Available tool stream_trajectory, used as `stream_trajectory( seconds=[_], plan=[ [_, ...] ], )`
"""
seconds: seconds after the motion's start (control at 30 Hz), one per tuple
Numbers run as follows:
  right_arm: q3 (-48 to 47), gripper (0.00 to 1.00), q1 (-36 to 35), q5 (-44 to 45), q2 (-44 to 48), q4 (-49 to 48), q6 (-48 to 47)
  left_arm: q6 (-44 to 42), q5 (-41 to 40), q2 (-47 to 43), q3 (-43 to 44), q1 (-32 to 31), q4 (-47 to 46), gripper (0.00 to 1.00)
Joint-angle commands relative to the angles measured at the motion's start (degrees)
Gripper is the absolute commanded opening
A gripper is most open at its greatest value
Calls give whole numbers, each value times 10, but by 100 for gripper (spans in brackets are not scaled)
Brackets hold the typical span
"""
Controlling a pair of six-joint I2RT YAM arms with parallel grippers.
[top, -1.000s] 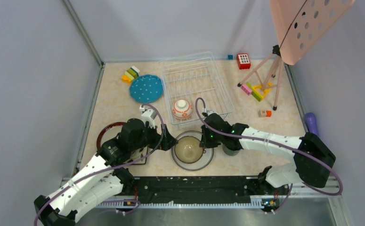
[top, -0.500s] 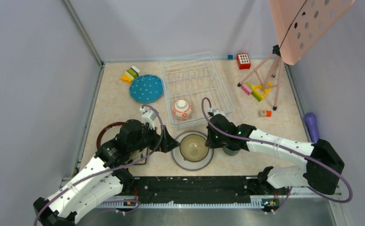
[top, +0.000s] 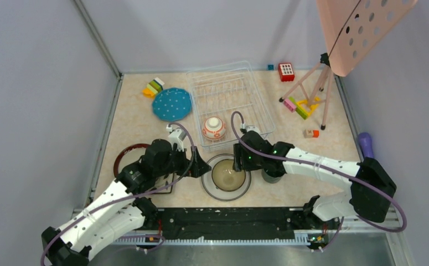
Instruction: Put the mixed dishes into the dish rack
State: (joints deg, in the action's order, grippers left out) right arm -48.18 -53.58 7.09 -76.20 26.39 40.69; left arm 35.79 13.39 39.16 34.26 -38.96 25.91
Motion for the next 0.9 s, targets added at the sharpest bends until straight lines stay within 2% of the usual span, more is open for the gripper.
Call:
stream_trajectory(
  seconds=[0.0,0.13,0.23,0.6,0.83,0.87],
  plan=[
    [-29,60,-5,8,-15,-2,-11,-11,-19,13,27,5,-33,95],
    [-23,57,-5,6,-27,-12,-18,-4,-2,14,6,5,-56,95],
    [-9,45,-5,-5,-11,-33,-19,6,0,12,-4,5,-61,95],
    [-17,46,-5,-23,-32,-9,-38,21,0,-9,-10,5,-48,94],
    [21,29,-5,-33,-8,-27,-29,37,15,-34,-44,5,-56,93],
    [20,24,-5,-34,-9,-26,-29,41,19,-35,-48,5,-57,94]
  ],
)
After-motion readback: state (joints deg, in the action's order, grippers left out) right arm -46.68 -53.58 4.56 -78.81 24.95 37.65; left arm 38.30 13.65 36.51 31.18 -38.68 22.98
